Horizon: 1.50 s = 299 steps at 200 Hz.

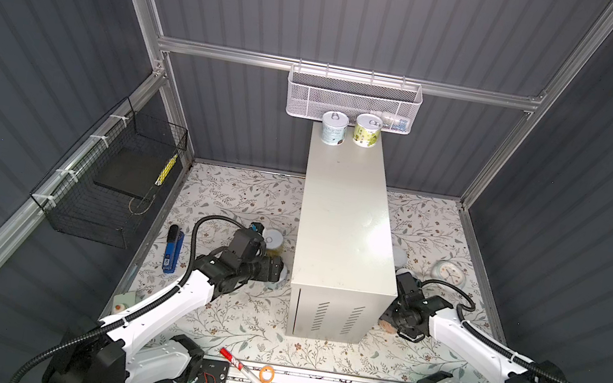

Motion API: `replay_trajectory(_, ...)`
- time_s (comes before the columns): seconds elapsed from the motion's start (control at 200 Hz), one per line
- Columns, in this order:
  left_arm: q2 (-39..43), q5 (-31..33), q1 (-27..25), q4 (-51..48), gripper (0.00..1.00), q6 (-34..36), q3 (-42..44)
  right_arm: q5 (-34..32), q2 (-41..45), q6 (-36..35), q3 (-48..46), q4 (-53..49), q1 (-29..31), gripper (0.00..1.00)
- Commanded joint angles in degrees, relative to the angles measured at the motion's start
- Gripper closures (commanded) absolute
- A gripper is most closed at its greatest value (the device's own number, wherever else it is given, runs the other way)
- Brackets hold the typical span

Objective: Place and organize the canned foods onto the counter
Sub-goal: 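Lift the peach-labelled can with the right gripper toward the cabinet top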

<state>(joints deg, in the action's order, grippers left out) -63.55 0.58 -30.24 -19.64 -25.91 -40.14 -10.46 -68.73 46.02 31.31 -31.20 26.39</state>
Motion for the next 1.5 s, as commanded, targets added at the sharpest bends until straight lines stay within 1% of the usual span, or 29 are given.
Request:
replay_trajectory(0.0, -0.28, -0.94, -0.08, -0.04, 0.06, 1.52, -2.15, 1.82, 1.00, 0.04, -1.04, -1.02, -0.03, 0.45)
replay_trajectory(0.12, -0.30, -1.10, -0.08, -0.61, 0.06, 1.92, -2.84, 2.31, 3.35, -1.21, 0.68, -4.64, -0.04, 0.79)
replay_trajectory(0.165, -0.34, -1.28, -0.08, -0.88, 0.06, 2.24, -3.27, 2.39, 4.19, -2.29, 2.00, -7.00, -0.01, 0.94)
replay_trajectory(0.18, -0.35, -1.35, -0.08, -0.93, 0.06, 2.33, -3.47, 2.39, 5.91, -2.60, 2.63, -8.04, -0.07, 1.00)
replay_trajectory(0.3, -0.09, -0.97, -0.04, -2.79, 0.05, 4.05, -5.49, 0.63, 12.57, -6.33, 9.00, -17.77, -0.03, 1.00)
replay_trajectory(0.32, 0.04, -0.64, -0.08, -3.08, 0.04, 4.43, -5.84, 0.09, 13.74, -5.93, 10.25, -19.43, -0.10, 1.00)
replay_trajectory(0.375, 0.15, 0.44, 0.03, -4.39, 0.04, 5.84, -7.14, 3.02, 16.95, -7.25, 11.99, -19.57, -0.64, 1.00)
replay_trajectory(0.425, -0.06, 1.08, 0.10, -5.66, 0.04, 6.86, -8.49, 3.21, 17.70, -7.71, 15.90, -22.19, -0.87, 1.00)
replay_trajectory(0.5, -0.61, 0.76, 0.26, -7.08, 0.04, 7.96, -10.44, 0.72, 16.91, -10.23, 23.28, -27.57, -0.96, 1.00)
replay_trajectory(0.605, -0.71, 1.08, 0.55, -7.27, 0.04, 8.50, -11.86, -1.13, 16.24, -16.93, 32.02, -30.88, -1.38, 1.00)
replay_trajectory(0.665, -0.52, 2.16, 0.66, -6.63, 0.04, 8.51, -11.73, -1.25, 16.08, -22.39, 36.01, -30.36, -1.49, 1.00)
replay_trajectory(0.72, -0.45, 2.41, 0.95, -6.06, 0.04, 8.57, -11.78, -2.77, 16.18, -26.52, 39.11, -29.67, -1.60, 1.00)
replay_trajectory(0.8, -0.69, 2.09, 1.15, -5.48, 0.04, 8.63, -11.80, 0.52, 15.46, -33.94, 44.29, -28.74, -2.39, 1.00)
replay_trajectory(0.835, -0.87, 2.05, 1.22, -5.43, 0.04, 8.75, -11.84, 2.53, 14.60, -35.97, 46.94, -28.98, -2.68, 1.00)
replay_trajectory(0.976, -0.50, 3.27, 1.31, -5.29, 0.04, 9.30, -11.54, 4.40, 8.79, -39.42, 57.54, -31.69, -2.87, 1.00)
replay_trajectory(1.066, -0.01, 3.67, 1.63, -5.31, 0.04, 9.66, -11.46, 7.81, 4.99, -41.41, 64.15, -34.44, -2.89, 1.00)
replay_trajectory(1.081, 0.08, 3.75, 1.67, -5.32, 0.04, 9.65, -11.41, 8.11, 3.16, -41.63, 65.50, -35.04, -2.87, 1.00)
replay_trajectory(1.211, 0.20, 3.66, 1.98, -5.07, 0.04, 9.76, -11.17, 13.76, -3.86, -44.11, 77.30, -40.47, -2.85, 1.00)
replay_trajectory(1.436, -0.93, 2.30, 2.23, -4.00, 0.04, 9.62, -11.03, 18.77, -13.79, -46.15, 95.37, -45.79, -2.40, 1.00)
replay_trajectory(1.491, -1.61, 1.85, 2.20, -4.43, 0.04, 9.65, -11.75, 18.23, -17.22, -46.78, 100.61, -48.61, -1.23, 1.00)
